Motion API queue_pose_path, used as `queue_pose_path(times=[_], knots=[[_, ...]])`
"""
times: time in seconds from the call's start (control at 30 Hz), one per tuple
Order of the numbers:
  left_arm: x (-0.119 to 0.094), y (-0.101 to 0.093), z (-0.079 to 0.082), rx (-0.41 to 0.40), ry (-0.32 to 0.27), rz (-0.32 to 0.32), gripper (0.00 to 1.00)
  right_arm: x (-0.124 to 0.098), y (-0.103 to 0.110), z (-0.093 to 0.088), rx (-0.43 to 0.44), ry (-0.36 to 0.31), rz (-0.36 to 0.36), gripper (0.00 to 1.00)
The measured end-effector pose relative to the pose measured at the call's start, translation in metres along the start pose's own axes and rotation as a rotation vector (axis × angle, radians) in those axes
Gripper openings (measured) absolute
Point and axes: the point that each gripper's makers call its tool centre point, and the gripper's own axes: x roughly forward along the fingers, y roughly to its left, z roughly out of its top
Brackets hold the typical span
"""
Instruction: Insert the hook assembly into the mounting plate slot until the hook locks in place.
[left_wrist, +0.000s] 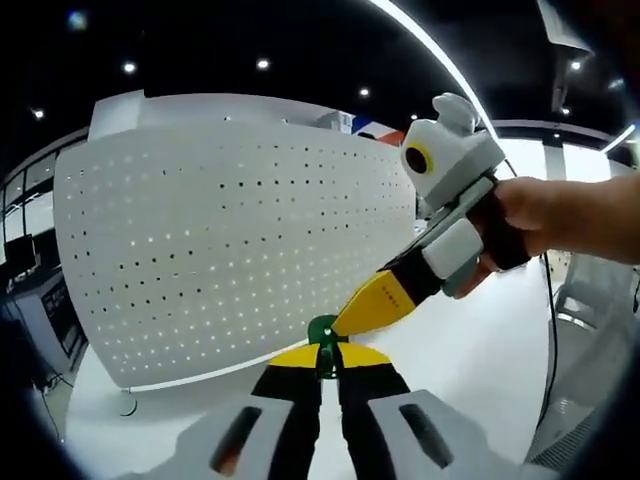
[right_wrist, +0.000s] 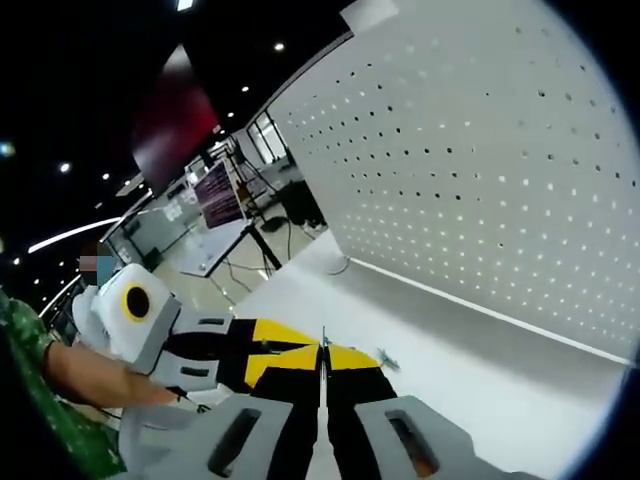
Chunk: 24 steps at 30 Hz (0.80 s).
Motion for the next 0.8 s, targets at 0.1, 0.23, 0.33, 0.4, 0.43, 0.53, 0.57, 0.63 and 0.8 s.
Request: queue_pose_path(times=[0.1, 0.23, 0.33, 0.4, 0.43, 0.53, 0.57, 0.63, 0.8], knots=[[0.0001, -0.0007, 0.0005, -0.004, -0.002, -0.002, 0.04, 0.0003, -0.0002, 0.0004, -0.003, -0.001, -0.001, 0.00], [0.0006, -0.0003, 0.0011, -0.007, -0.005, -0.004, 0.04, 0.0004, -0.0004, 0.0011, -0.003, -0.001, -0.001, 0.00], [0.0011, 0.0000, 0.0014, -0.003, -0.007, -0.004, 0.04, 0.0007, -0.0010, 0.0021, -0.009, -0.001, -0.003, 0.00], [0.0014, 0.0002, 0.0015, -0.004, -0.008, -0.004, 0.04, 0.0007, -0.0011, 0.0023, -0.014, 0.000, -0.007, 0.00], [0.0016, 0.0005, 0.0020, -0.001, -0.011, -0.002, 0.03, 0.0007, -0.0014, 0.0028, -0.016, -0.002, -0.009, 0.00], [0.0019, 0.0010, 0.0026, -0.010, -0.018, 0.001, 0.03, 0.0006, -0.0014, 0.0038, -0.021, -0.006, -0.010, 0.00], [0.0019, 0.0010, 0.0027, -0.009, -0.018, 0.002, 0.03, 0.0006, -0.0015, 0.0038, -0.022, -0.007, -0.010, 0.00], [0.0021, 0.0005, 0.0033, -0.011, -0.019, 0.004, 0.03, 0.0004, -0.0022, 0.0049, -0.026, -0.012, -0.012, 0.00], [0.0032, 0.0027, 0.0064, -0.020, -0.035, 0.023, 0.02, -0.0002, -0.0017, 0.0089, -0.032, -0.036, -0.011, 0.00]])
